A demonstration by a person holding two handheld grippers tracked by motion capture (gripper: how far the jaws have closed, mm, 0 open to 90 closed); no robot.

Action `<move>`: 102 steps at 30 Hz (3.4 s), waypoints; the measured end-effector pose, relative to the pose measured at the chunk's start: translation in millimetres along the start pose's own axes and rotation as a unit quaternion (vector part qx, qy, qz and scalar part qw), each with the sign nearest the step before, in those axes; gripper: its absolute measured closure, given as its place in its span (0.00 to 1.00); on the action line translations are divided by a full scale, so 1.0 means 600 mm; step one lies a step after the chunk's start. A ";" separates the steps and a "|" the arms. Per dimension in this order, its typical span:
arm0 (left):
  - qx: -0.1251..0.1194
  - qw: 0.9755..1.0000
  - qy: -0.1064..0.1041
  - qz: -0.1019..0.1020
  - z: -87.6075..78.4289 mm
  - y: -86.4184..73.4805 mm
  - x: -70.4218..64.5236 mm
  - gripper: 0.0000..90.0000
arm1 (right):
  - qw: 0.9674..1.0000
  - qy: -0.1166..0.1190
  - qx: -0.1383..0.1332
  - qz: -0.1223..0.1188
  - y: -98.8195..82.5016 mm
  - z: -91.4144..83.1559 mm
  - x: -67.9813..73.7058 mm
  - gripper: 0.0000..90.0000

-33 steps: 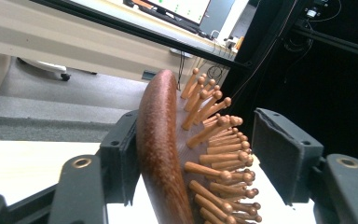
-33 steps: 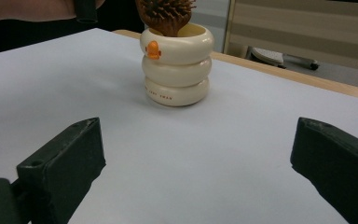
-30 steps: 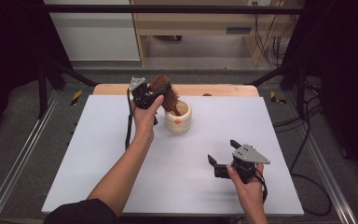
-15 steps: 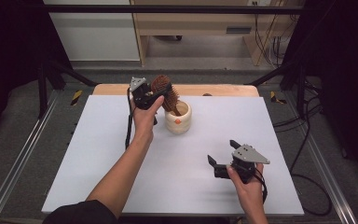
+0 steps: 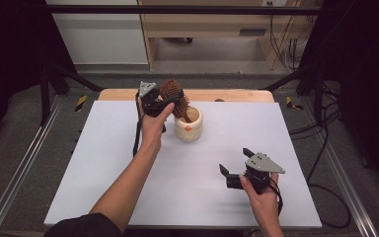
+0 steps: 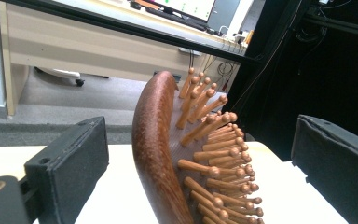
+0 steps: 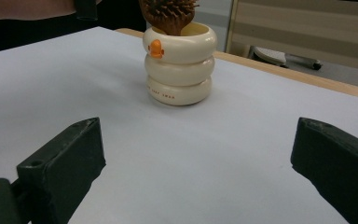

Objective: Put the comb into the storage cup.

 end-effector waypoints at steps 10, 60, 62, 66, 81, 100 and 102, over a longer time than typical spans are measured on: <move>-0.003 1.000 0.002 0.023 -0.005 0.002 -0.008 0.04 | 1.000 0.000 -0.001 -0.001 0.001 0.000 0.000 0.04; -0.003 0.997 0.014 0.075 -0.082 0.011 -0.025 0.04 | 1.000 0.010 -0.010 0.013 0.005 0.000 0.007 0.03; -0.001 0.997 0.014 0.078 -0.088 0.009 -0.027 0.04 | 1.000 0.011 -0.010 0.013 0.006 0.000 0.009 0.03; 0.000 0.997 0.014 0.080 -0.097 0.010 -0.029 0.04 | 1.000 0.013 -0.011 0.016 0.006 0.000 0.010 0.03; 0.008 0.997 -0.001 0.078 -0.119 0.025 -0.038 0.04 | 1.000 0.010 -0.015 0.023 0.007 -0.001 0.007 0.03; 0.023 0.994 -0.026 0.105 -0.138 0.049 -0.042 0.03 | 0.999 0.004 -0.024 0.030 0.009 -0.001 -0.001 0.04; 0.025 0.992 -0.034 0.119 -0.140 0.053 -0.046 0.03 | 0.999 0.003 -0.023 0.031 0.009 -0.001 -0.002 0.04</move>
Point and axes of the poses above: each handheld gripper's, and its own axes: z roughly forward along the jaws, y roughly out of its top, x roughly to its left, the point moved 3 cm from there along z, roughly forward along the jaws, and after that the axes turned 9 degrees about -z, right-handed, at the moved point
